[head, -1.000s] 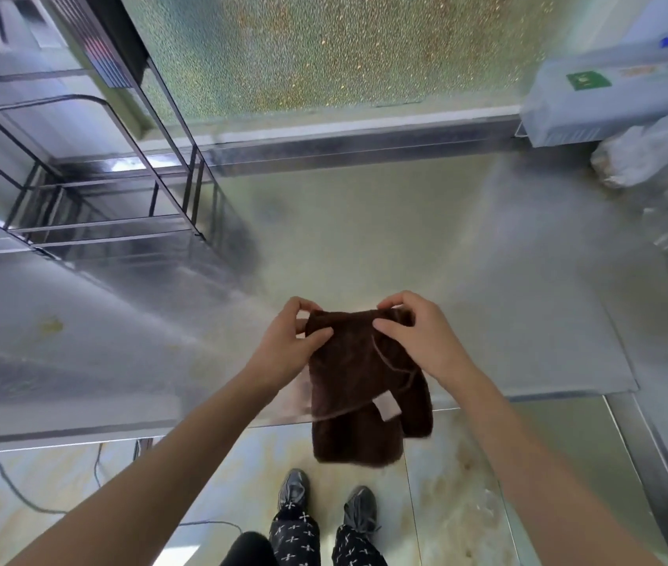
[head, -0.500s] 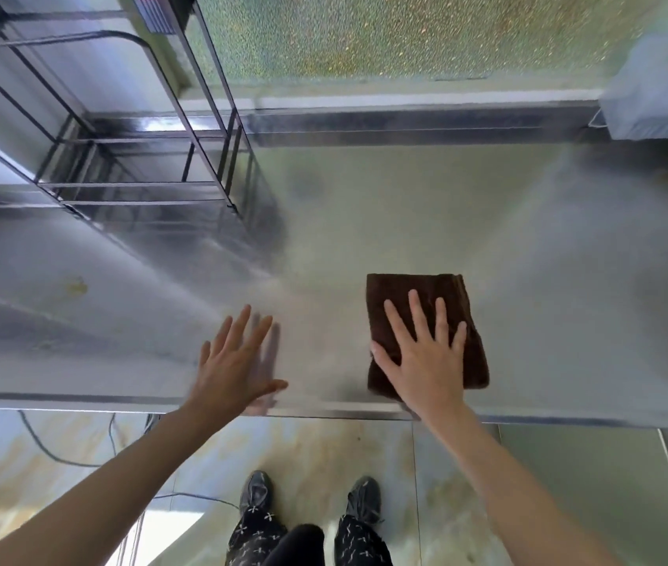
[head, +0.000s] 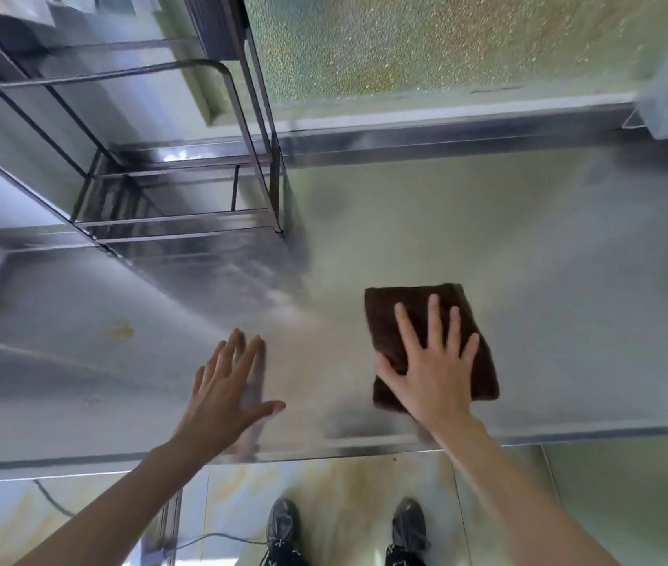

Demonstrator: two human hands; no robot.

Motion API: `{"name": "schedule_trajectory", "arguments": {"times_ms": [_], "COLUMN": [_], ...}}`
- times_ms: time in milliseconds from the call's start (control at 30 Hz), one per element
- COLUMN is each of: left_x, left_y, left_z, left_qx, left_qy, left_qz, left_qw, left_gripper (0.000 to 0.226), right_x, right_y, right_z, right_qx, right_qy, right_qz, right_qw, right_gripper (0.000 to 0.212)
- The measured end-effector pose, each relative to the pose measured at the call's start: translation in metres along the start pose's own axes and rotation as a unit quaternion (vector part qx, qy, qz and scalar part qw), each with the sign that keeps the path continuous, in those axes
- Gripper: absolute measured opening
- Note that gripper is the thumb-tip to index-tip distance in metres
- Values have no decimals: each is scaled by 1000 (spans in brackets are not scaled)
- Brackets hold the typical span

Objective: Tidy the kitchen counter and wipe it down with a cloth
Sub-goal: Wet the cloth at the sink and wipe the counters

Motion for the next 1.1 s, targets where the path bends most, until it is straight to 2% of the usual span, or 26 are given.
{"name": "schedule_trajectory", "arguments": {"times_ms": [67,133,200,300,400,467,533,600,633,667,733,767,800,867,933,1033,1100], "left_x": [-11,-18,-19,-21,-20,-18,-18,-22,-23,-25,-28,-29,-30,-32,-38,-50,-58], "left_y": [-13,-27,-39,-55,-65,-73,-85,-95,-100,-104,-110,-112,-116,-122,-125,-123,-120], "left_z": [-6,-10,-10,-2,8,10,7,0,-2,-3,-2,-2,-2,-3,-3,-6,-10], "left_qx": [8,21,40,47,56,67,65,57,50,43,43,43,39,36,43,55,57], "left_qy": [19,24,23,37,50,53,59,63,58,48,51,52,50,50,67,96,106], "left_qz": [5,1,-7,0,1,1,-2,-11,-10,-9,-15,-17,-15,-8,8,29,33], "left_qw": [1000,999,999,998,997,996,996,996,997,998,998,998,998,998,997,993,992], "left_gripper": [126,123,118,106,100,96,94,97,99,101,101,100,99,96,91,87,86], "right_x": [-6,-5,1,16,19,10,5,6,6,8,13,18,22,25,18,7,8], "right_y": [26,12,-39,-123,-124,-89,-57,-61,-81,-108,-163,-182,-191,-178,-146,-109,-119], "right_z": [-34,-48,-39,12,25,-4,-42,-61,-62,-57,-29,-12,2,5,-17,-61,-71], "right_qx": [130,188,138,-16,-107,-49,95,203,203,171,51,-11,-63,-105,-70,89,164], "right_qy": [-21,-26,-9,7,-21,-6,-17,-23,-18,-15,9,-3,-18,-43,-29,-34,-41], "right_qz": [-18,-43,-36,-13,22,39,4,-42,-49,-39,-7,5,21,37,58,5,-31], "right_qw": [991,981,990,1000,994,998,995,978,978,984,999,1000,998,993,995,995,985], "right_gripper": [76,69,61,59,60,59,58,57,56,56,57,59,60,60,59,57,57]}}
Point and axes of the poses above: each hand's wrist, its own z-axis away from the middle knuckle, its own x-axis out of the palm, y = z × x, the point moved 7 cm from there along -z, towards the middle knuckle, and after that the axes turned 3 degrees about x, right-handed, at the moved point
